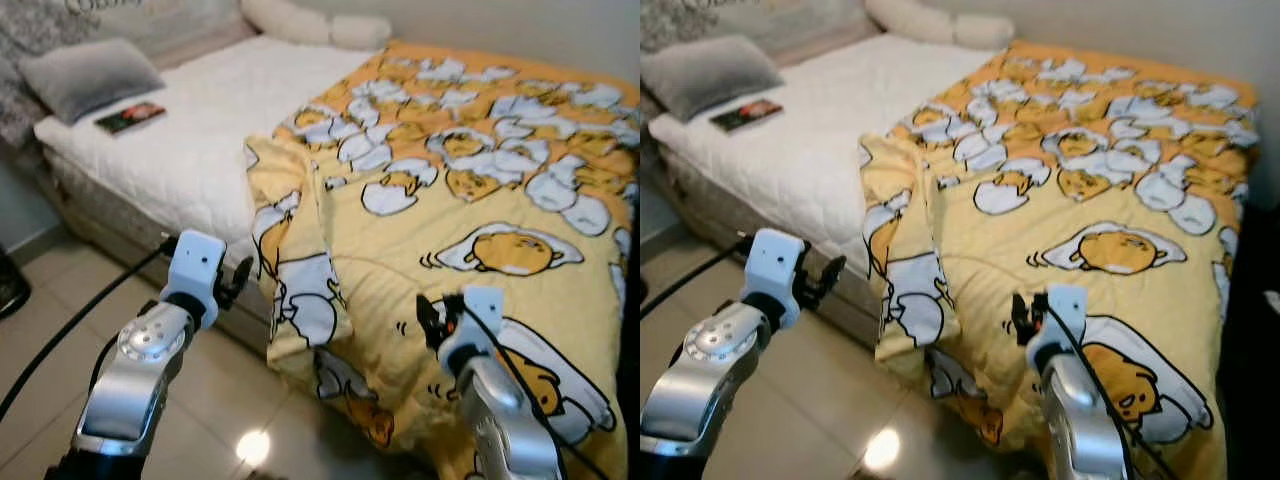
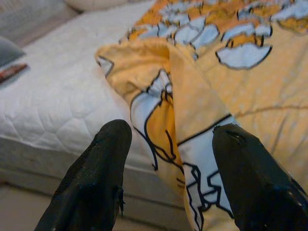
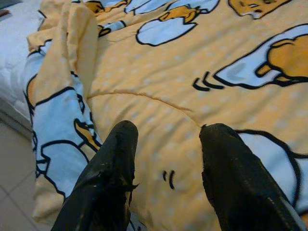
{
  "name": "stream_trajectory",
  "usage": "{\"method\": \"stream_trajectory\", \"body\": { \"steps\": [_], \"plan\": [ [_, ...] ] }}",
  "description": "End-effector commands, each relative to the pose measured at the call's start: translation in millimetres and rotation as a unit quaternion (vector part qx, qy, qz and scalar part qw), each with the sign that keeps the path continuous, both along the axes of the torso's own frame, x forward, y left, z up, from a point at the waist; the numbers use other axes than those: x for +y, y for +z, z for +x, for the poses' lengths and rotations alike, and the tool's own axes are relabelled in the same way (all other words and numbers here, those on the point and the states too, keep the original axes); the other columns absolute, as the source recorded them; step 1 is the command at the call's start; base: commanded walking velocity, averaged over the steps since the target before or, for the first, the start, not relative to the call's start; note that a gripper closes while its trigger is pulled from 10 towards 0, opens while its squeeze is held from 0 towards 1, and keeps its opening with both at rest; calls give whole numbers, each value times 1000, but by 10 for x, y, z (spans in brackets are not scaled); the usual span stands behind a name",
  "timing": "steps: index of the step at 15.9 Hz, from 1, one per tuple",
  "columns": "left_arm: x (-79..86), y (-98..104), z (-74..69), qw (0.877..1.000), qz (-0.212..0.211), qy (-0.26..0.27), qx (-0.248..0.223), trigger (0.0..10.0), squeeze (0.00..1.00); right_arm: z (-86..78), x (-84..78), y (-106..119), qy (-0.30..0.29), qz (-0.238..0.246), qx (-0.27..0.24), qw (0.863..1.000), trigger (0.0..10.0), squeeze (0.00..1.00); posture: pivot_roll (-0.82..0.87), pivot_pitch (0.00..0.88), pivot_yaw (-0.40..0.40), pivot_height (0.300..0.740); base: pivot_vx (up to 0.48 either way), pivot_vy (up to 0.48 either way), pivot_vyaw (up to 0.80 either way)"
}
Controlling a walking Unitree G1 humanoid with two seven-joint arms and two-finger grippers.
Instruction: Clean up the room
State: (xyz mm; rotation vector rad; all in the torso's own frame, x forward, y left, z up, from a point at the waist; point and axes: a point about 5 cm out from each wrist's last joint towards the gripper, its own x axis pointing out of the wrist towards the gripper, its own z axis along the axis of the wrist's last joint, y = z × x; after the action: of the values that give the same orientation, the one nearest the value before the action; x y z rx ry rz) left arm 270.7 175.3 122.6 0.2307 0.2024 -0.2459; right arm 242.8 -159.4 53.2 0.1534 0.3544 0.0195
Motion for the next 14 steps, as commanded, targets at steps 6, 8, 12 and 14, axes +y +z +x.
{"method": "stream_trajectory", "body": {
  "steps": [6,8,12,14],
  "plan": [
    [29,-3,-70,1000,-6,16,-15,10000,337,13,-55,68,-2,-36,-6,999,10000,0,-83,0,34,740,0,400,0],
    [-7,24,-100,999,-32,15,-16,10000,333,-3,-55,69,7,-36,-3,999,10000,0,-82,0,36,740,0,0,0],
    [-74,34,-104,999,-46,18,-18,10000,361,-22,-29,86,26,-7,1,1000,10000,0,-83,0,39,740,0,0,0],
    [-66,37,-92,998,-52,27,-15,10000,365,-6,-8,107,37,-5,-3,999,10000,0,-81,3,36,740,135,0,0]
  ]
}}
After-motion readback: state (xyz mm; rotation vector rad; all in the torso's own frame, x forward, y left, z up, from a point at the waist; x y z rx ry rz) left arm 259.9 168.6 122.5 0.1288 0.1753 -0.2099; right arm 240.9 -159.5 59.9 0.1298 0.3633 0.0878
